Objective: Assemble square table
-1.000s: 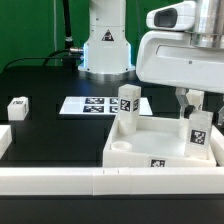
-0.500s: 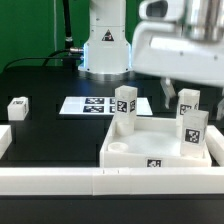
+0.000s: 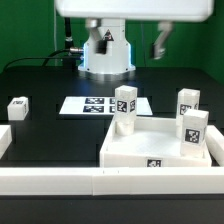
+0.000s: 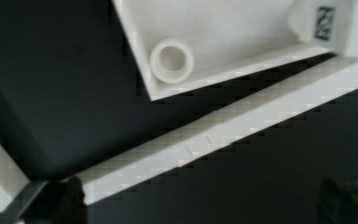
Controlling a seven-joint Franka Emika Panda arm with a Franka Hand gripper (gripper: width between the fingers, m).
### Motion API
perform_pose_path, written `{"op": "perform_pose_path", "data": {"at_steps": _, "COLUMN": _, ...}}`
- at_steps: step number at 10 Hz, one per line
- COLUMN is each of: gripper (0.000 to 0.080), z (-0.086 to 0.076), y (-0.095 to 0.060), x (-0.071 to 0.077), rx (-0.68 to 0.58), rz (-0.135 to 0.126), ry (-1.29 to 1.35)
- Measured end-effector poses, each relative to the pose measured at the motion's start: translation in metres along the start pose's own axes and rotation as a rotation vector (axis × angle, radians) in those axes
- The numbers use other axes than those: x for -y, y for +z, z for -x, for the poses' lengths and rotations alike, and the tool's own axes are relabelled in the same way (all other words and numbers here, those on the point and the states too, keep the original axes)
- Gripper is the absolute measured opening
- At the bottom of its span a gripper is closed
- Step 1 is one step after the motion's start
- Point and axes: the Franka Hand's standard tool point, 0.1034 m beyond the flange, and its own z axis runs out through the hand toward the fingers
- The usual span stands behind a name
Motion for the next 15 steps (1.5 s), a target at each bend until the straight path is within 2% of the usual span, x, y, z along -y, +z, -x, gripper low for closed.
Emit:
{"op": "perform_pose_path", "data": {"at_steps": 2, "gripper": 0.0649, "z": 0.005, "y": 0.000, "x": 0.010, "rx": 0.001, "rz": -0.004, "ry": -0.007}}
{"op": "perform_pose_path", "data": {"at_steps": 4, "gripper": 0.0649, "z": 0.004, "y": 0.001, "x": 0.008, "rx": 0.003, "rz": -0.002, "ry": -0.010}}
{"op": "perform_pose_path", "data": {"at_steps": 5, "gripper": 0.0649, "z": 0.002, "y": 0.000, "x": -0.002, "rx": 0.005, "rz": -0.003, "ry": -0.066}}
{"op": "perform_pose_path", "data": {"at_steps": 6, "gripper": 0.0649, "z": 0.003, "y": 0.000, "x": -0.024, "rx": 0.013, "rz": -0.010, "ry": -0.140}}
{"op": "perform_pose_path", "data": {"at_steps": 8, "gripper": 0.0649, "z": -0.001, "y": 0.003, "x": -0.084, "rx": 0.018, "rz": -0.017, "ry": -0.185}}
{"op": "perform_pose_path", "data": {"at_steps": 9, "gripper": 0.0649, "z": -0.001, "y": 0.016, "x": -0.116, "rx": 0.025, "rz": -0.037, "ry": -0.174}}
{"op": "perform_pose_path", "data": {"at_steps": 10, "gripper": 0.0649, "z": 0.003, "y": 0.031, "x": -0.136, "rx": 0.039, "rz": -0.044, "ry": -0.139}}
{"op": "perform_pose_path", "data": {"at_steps": 13, "gripper": 0.0649, "z": 0.003, "y": 0.032, "x": -0.133, "rx": 0.042, "rz": -0.040, "ry": -0.144}}
{"op": "perform_pose_path", "data": {"at_steps": 14, "gripper": 0.0649, "z": 0.006, "y": 0.040, "x": -0.142, "rx": 0.021, "rz": -0.035, "ry": -0.149}}
{"op": "perform_pose_path", "data": {"at_steps": 15, "gripper": 0.0649, "z": 0.023, "y": 0.059, "x": -0.161, "rx": 0.001, "rz": -0.020, "ry": -0.144}}
